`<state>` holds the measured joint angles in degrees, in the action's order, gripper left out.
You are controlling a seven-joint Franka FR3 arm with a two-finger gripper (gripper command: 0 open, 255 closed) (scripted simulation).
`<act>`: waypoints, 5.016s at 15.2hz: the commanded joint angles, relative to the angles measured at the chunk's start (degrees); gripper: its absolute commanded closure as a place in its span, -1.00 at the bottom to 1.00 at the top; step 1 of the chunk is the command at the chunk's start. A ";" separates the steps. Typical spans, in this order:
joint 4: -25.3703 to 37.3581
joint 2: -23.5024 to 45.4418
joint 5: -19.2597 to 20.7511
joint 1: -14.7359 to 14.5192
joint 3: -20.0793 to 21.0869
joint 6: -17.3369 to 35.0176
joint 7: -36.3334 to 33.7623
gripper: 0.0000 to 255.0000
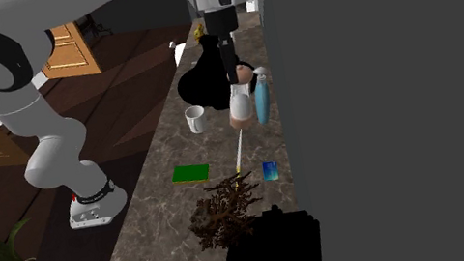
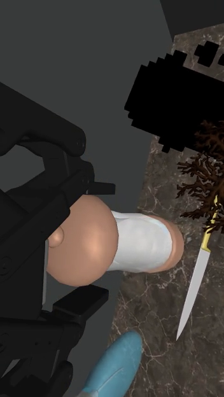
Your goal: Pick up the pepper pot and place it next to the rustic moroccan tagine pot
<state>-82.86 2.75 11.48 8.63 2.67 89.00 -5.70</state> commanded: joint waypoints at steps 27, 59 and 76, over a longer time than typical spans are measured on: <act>15.95 -0.48 1.37 -7.64 4.81 -18.57 -8.53 1.00; 25.43 7.20 4.31 -33.34 28.95 -30.75 -55.39 1.00; -2.59 -4.40 -2.86 -28.64 26.53 -12.32 -54.21 1.00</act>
<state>-84.38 -1.29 8.82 -20.04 29.23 75.88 -59.83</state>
